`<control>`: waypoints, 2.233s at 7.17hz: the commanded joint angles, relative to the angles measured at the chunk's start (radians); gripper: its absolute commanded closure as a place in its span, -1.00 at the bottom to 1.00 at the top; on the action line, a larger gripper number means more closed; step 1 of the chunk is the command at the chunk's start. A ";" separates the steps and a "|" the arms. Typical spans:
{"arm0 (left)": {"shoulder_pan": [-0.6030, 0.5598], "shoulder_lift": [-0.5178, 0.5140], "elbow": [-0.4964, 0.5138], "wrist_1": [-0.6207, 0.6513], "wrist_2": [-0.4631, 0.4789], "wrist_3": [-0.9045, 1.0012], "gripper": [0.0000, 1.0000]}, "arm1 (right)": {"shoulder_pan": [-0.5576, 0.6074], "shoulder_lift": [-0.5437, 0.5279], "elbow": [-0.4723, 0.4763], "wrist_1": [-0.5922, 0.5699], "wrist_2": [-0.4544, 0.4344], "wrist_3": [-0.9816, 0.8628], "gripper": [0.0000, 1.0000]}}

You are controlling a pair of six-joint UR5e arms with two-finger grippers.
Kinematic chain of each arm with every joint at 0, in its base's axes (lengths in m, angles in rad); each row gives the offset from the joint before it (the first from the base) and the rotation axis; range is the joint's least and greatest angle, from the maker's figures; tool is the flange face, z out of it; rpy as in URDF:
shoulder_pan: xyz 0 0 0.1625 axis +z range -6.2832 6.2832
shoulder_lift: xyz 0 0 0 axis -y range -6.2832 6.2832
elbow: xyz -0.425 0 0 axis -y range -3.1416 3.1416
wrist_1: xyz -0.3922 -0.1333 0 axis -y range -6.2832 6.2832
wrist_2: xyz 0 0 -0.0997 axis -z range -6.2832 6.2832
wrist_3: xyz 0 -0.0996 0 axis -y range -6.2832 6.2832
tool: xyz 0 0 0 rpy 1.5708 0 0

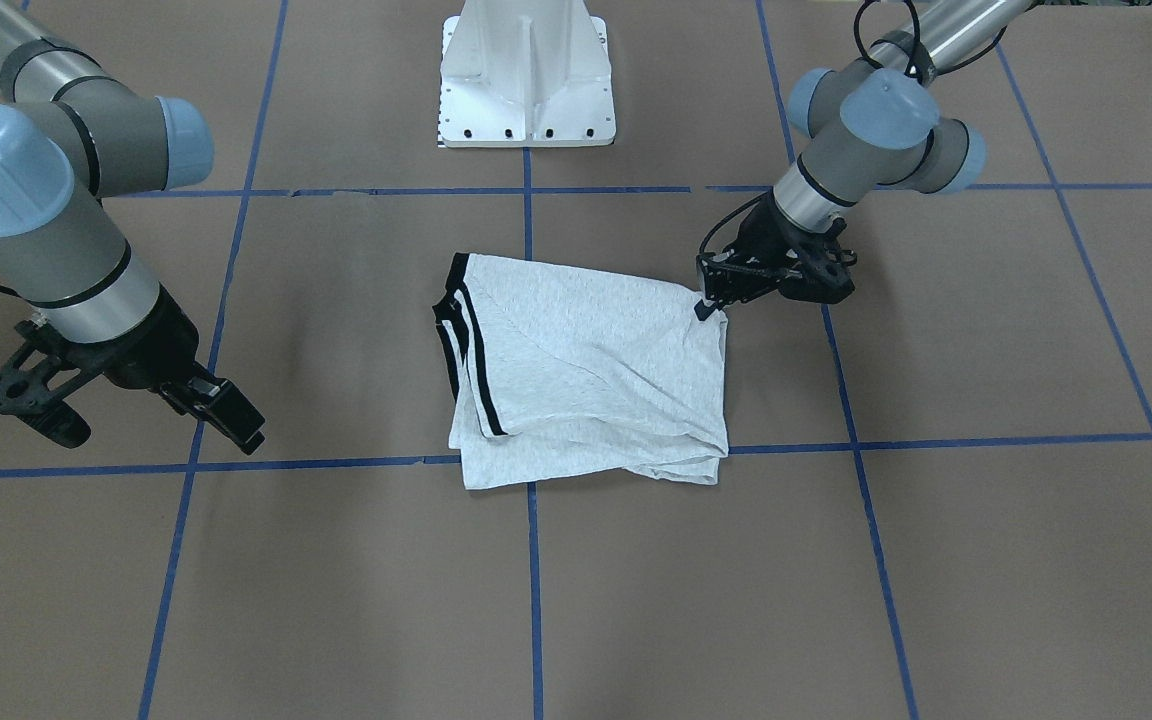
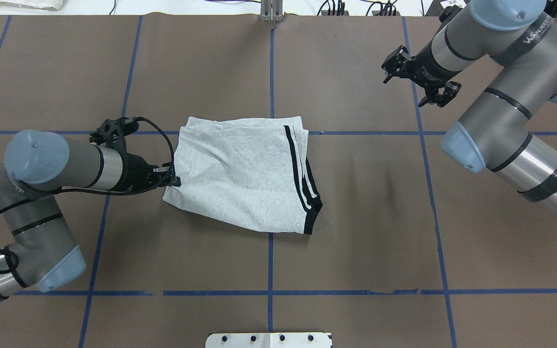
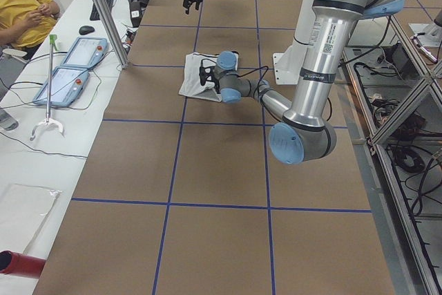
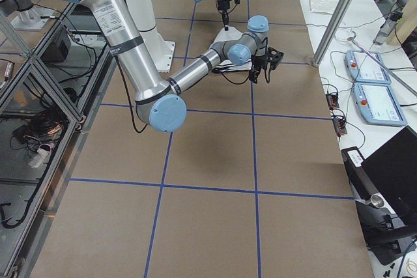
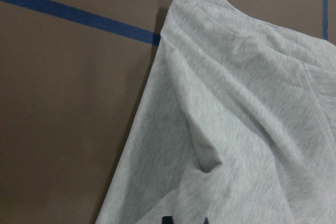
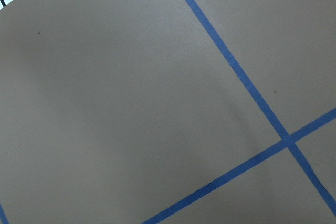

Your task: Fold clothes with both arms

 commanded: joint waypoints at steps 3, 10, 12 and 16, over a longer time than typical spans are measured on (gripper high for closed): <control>0.130 0.052 -0.135 0.002 0.037 -0.193 0.96 | 0.001 0.001 0.001 -0.001 0.014 0.000 -1.00; -0.013 0.116 -0.351 0.276 0.028 0.215 -0.97 | 0.004 -0.089 0.161 -0.089 0.035 -0.016 -1.00; -0.049 0.139 -0.353 0.292 0.028 0.347 -0.92 | 0.006 -0.120 0.162 -0.089 0.035 -0.108 -1.00; -0.023 -0.131 -0.107 0.283 0.037 0.180 1.00 | 0.006 -0.134 0.162 -0.084 0.032 -0.111 -1.00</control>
